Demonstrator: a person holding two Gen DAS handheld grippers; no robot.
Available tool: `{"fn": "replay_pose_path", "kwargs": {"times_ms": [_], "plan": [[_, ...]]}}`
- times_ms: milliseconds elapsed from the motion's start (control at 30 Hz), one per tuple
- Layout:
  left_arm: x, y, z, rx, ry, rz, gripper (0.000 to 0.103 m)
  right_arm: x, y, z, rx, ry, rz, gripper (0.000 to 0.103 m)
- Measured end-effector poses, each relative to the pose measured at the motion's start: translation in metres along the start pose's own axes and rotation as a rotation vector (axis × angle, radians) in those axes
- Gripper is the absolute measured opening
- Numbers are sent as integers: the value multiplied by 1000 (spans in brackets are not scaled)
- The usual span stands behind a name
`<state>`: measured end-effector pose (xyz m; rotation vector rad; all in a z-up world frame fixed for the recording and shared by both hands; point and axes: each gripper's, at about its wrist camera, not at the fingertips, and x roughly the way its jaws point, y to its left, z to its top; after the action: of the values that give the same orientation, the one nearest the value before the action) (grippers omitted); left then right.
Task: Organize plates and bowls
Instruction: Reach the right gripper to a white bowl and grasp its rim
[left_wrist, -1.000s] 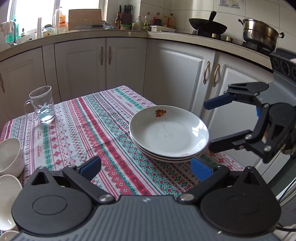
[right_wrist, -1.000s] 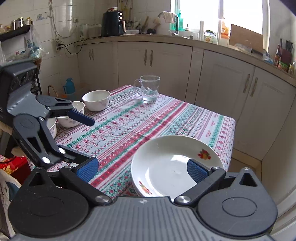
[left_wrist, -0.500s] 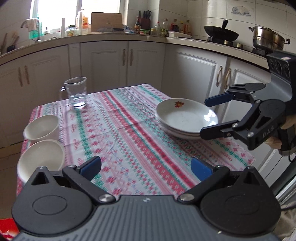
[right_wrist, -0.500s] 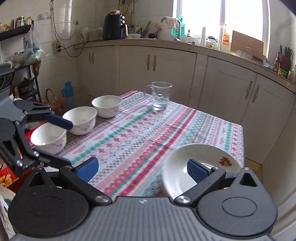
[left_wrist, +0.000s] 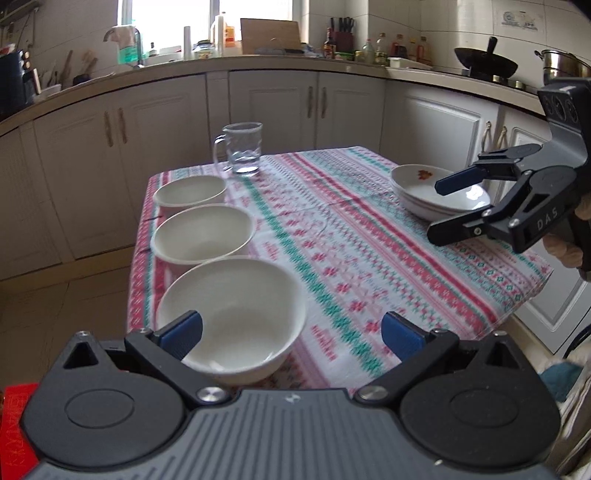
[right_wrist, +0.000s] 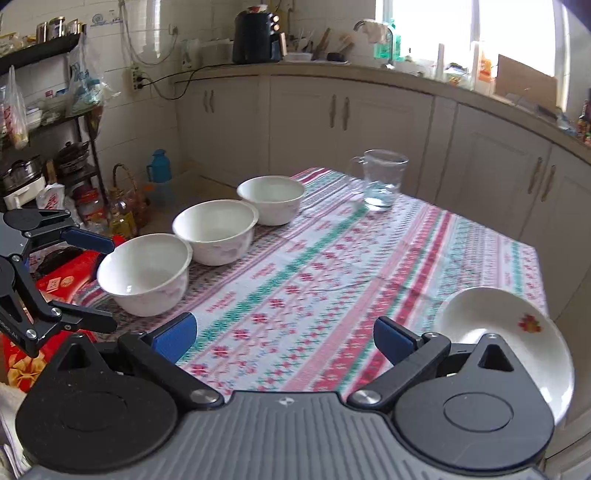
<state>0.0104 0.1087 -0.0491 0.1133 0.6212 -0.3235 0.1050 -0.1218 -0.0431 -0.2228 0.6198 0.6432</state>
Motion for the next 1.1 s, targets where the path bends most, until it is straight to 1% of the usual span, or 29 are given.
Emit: {"fn": "replay_pose_path", "kwargs": {"times_ms": [133,233,467,767,867,1100], "plan": [[-1,19,-12,-8,10,16,102,14,19,7,-28,19,30,103],[3,29,-17,8,15,17,102,25,32,13,-55,35,66,103],[16,41,-24,57,16,-20,102,49,56,27,-100,62,123,103],[28,54,-26,42,3,-71,102,84,73,42,-119,104,190,103],[30,57,-25,35,0,-100,102,93,79,46,-127,114,208,103],[33,54,-25,70,-17,-129,100,112,86,52,-121,137,249,100]]}}
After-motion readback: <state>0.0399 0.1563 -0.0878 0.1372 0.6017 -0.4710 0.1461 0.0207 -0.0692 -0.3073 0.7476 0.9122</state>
